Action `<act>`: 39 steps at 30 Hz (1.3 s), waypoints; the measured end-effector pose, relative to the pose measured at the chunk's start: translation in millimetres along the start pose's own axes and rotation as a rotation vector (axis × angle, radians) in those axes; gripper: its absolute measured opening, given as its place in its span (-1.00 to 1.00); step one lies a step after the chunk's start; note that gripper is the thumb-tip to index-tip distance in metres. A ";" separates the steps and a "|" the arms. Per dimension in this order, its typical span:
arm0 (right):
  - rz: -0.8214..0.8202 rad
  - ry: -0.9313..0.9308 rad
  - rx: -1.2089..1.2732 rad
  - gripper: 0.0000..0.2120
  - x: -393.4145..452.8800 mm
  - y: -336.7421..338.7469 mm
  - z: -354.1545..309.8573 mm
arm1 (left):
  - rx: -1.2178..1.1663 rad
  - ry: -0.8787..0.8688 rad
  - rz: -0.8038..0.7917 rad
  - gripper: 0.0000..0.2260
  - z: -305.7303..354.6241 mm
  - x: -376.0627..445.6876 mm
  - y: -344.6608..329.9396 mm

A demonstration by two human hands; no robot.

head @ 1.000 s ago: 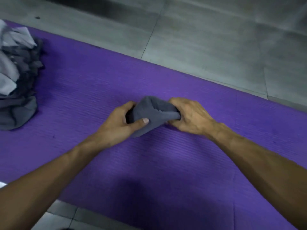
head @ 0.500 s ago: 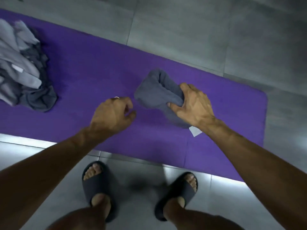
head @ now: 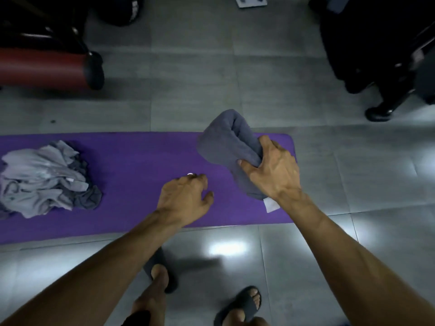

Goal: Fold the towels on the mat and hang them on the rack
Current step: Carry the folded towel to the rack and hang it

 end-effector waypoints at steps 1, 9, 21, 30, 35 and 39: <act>0.015 0.000 0.014 -0.68 -4.1 19.5 6.1 | 0.017 -0.005 0.007 -0.76 18.9 -1.6 9.9; 0.096 0.063 0.047 -0.67 -30.8 166.1 78.0 | 0.084 0.017 0.083 -0.70 171.0 -9.0 62.6; 0.192 -0.010 0.057 -0.70 29.1 313.3 159.0 | 0.077 -0.037 0.136 -0.69 322.2 72.3 120.0; 0.235 -0.004 0.061 -0.71 134.1 400.1 240.6 | 0.122 -0.047 0.193 -0.71 410.3 198.2 158.9; 0.188 0.092 0.072 -0.72 222.7 443.1 308.5 | 0.111 0.055 0.210 -0.71 476.1 287.3 170.7; 0.120 0.147 0.066 -0.69 285.8 488.2 355.2 | 0.071 0.173 0.221 -0.71 531.5 348.4 189.3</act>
Point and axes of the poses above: each hand's wrist, its own x-axis towards the middle knuckle, its own y-axis out of the back of the hand, z = x × y, the point moved 1 cm from there along x, towards the middle knuckle, and after that the axes turned 8 degrees about x, right-handed, at the moved point
